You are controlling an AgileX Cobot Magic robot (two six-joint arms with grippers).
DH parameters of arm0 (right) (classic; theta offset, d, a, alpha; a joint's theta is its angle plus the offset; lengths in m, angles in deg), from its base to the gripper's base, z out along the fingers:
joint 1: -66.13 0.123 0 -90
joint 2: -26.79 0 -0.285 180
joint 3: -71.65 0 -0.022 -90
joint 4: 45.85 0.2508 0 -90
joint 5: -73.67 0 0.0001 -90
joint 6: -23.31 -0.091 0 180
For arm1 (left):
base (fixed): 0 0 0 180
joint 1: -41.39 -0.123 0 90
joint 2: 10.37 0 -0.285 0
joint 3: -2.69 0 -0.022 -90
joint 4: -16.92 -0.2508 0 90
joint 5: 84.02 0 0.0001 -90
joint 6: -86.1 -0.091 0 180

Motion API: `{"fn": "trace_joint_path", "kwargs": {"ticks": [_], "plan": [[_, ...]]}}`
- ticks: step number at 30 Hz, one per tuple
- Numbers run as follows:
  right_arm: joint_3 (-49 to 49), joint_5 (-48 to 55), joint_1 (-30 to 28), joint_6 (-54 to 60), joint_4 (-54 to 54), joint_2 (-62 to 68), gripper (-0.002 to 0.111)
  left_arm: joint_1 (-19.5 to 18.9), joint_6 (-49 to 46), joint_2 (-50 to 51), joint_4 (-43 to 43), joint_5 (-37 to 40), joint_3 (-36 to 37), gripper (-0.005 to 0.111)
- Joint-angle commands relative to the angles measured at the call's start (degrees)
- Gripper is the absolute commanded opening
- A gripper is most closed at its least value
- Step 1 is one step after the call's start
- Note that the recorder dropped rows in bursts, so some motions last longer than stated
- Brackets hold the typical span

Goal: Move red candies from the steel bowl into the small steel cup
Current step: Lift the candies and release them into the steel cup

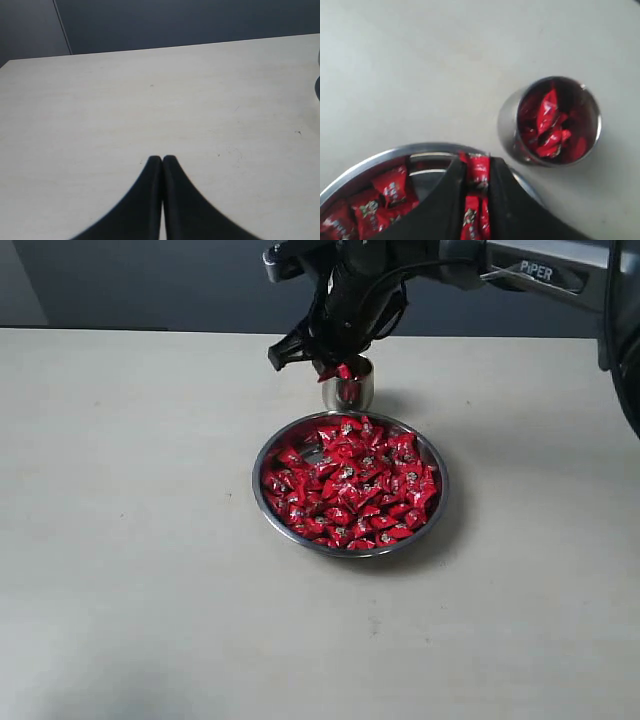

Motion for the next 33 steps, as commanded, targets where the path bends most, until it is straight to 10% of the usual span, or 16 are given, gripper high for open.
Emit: {"fn": "trace_joint_path", "kwargs": {"ticks": [1,18,25,33], "plan": [[0.2,-6.9,-2.8,-2.1,-1.1,0.4,0.000,0.5,0.1,-0.3,-0.1,-0.3,-0.5,0.000],[0.2,-15.1,-7.9,-1.2,7.8,6.2,0.002,0.5,0.1,-0.3,-0.1,-0.3,-0.5,0.000],[0.2,-12.8,-7.9,-1.2,7.3,6.1,0.046,0.5,0.1,-0.3,-0.1,-0.3,-0.5,0.000],[0.2,-5.5,-7.1,-1.1,8.6,2.0,0.045,0.5,0.1,-0.3,-0.1,-0.3,-0.5,0.000]]}}
